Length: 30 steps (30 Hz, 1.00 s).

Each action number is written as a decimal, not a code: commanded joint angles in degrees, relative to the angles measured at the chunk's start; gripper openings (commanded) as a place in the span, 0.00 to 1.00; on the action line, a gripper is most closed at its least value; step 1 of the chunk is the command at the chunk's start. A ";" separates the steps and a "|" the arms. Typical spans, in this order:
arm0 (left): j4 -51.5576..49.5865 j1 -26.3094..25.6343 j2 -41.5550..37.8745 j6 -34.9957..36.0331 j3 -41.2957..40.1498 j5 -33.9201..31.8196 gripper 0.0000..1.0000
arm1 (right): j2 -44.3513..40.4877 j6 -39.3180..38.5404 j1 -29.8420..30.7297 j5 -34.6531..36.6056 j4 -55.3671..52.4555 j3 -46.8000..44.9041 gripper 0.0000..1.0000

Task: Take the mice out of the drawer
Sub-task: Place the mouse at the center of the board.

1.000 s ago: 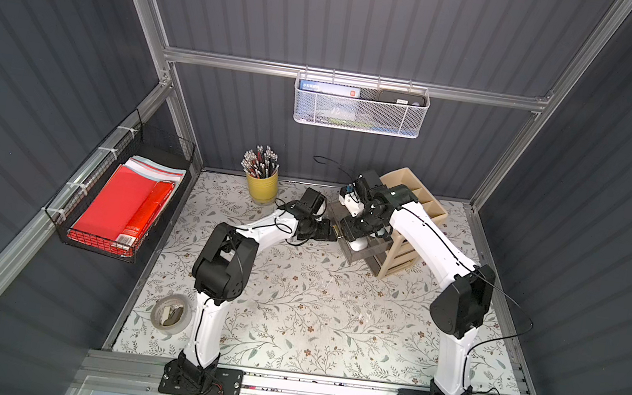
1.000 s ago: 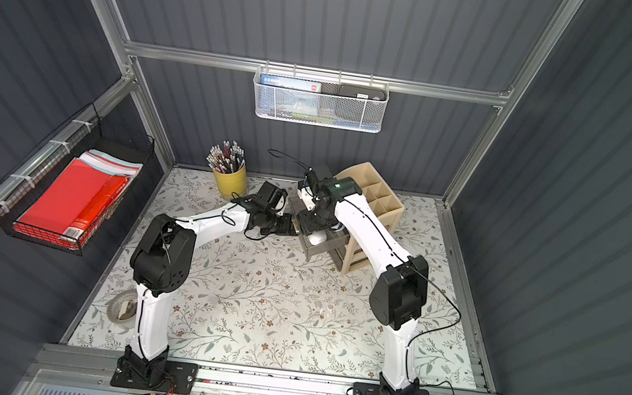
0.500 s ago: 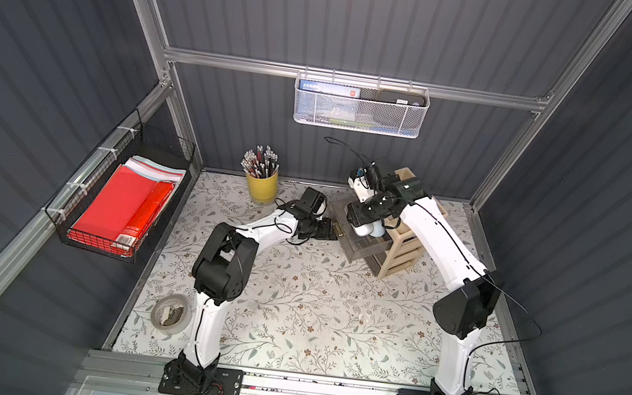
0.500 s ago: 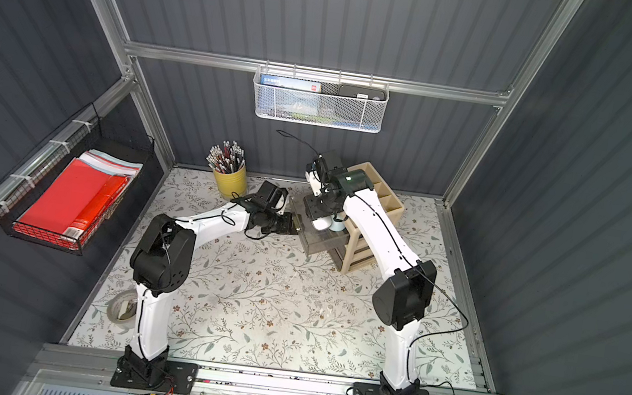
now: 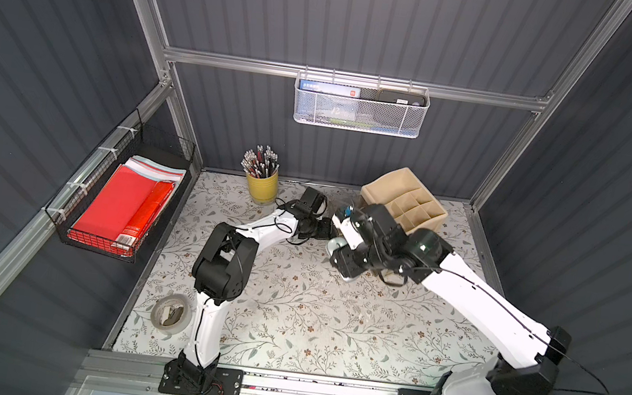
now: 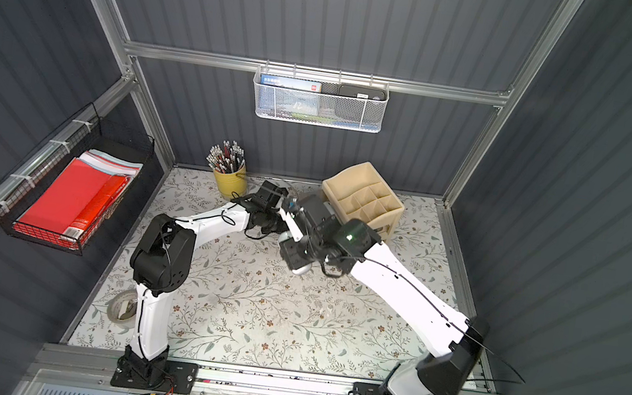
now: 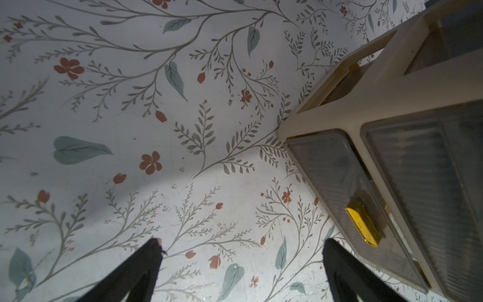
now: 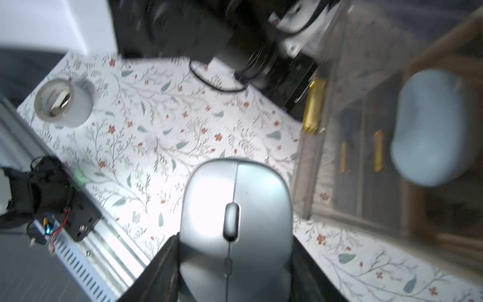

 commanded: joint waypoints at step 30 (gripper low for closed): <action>1.37 -0.31 -0.15 1.39 2.12 1.15 0.99 | -7.33 41.31 18.49 10.12 12.55 -30.99 0.99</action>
